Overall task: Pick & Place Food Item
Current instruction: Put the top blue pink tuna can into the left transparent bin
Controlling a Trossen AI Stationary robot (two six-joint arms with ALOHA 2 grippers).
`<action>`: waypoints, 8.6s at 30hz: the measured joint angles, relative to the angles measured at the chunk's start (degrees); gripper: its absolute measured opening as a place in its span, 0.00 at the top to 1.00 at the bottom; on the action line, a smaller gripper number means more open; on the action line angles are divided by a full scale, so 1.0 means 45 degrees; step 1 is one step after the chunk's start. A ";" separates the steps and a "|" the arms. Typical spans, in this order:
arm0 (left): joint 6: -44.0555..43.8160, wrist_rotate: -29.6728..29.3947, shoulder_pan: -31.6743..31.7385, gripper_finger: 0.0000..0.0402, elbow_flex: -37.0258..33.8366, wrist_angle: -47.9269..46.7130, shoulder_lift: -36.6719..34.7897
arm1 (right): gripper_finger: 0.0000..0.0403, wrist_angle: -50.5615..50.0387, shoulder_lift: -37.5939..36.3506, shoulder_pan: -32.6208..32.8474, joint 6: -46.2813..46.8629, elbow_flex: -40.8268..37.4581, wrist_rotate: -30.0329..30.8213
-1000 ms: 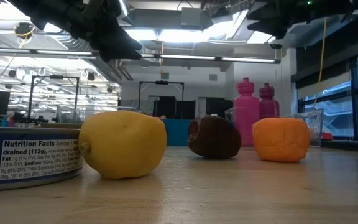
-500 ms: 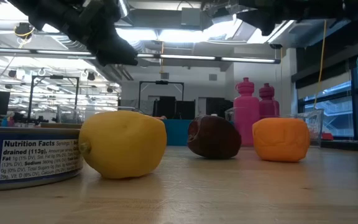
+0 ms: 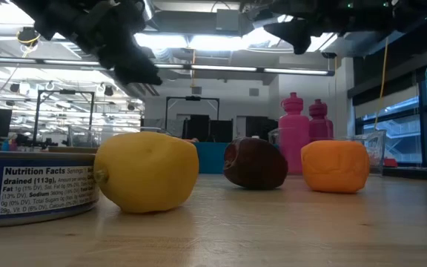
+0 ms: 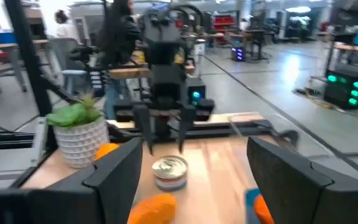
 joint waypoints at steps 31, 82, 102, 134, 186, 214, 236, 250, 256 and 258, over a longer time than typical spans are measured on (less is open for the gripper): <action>-0.6531 -0.6423 -0.6089 0.48 0.0733 -0.8107 0.0929 | 0.28 0.0964 0.2117 0.1408 -0.1331 0.0000 0.2006; -0.5627 -0.9245 -0.6282 0.48 0.0738 -0.8380 0.5833 | 0.28 0.0900 0.2112 0.0938 -0.2013 0.0000 0.2001; -0.5569 -0.9184 -0.6282 0.88 0.0743 -0.8370 0.5824 | 0.28 0.0904 0.2110 0.0938 -0.2016 0.0000 0.2001; -0.4670 -0.8036 -0.4817 1.00 0.2426 -0.9720 0.5809 | 0.28 0.0904 0.2107 0.0938 -0.2020 0.0000 0.2001; -0.5234 -0.6290 -0.3829 0.39 0.3366 -1.1124 0.5765 | 0.28 0.0904 0.2107 0.0938 -0.2023 0.0000 0.2001; -0.5171 -0.6956 -0.3407 0.34 0.6742 -1.4101 0.5756 | 0.28 0.0793 0.2107 0.0943 -0.2028 0.0004 0.2001; -0.2995 -0.5890 -0.3407 0.28 0.6742 -1.3805 0.5756 | 0.28 0.0804 0.2107 0.0940 -0.1336 0.0000 0.2001; -0.4140 -0.5463 -0.1689 0.01 0.6737 -1.5726 0.5761 | 0.28 0.0807 0.2107 0.0938 -0.1139 0.0000 0.2001; -0.2868 -0.6122 -0.1082 0.02 0.6737 -1.5678 0.5761 | 0.28 0.0807 0.2107 0.0938 -0.1309 0.0000 0.2001; -0.2841 -0.5982 -0.0992 0.01 0.6737 -1.5670 0.5761 | 0.28 0.0807 0.2107 0.0938 -0.1343 0.0000 0.2001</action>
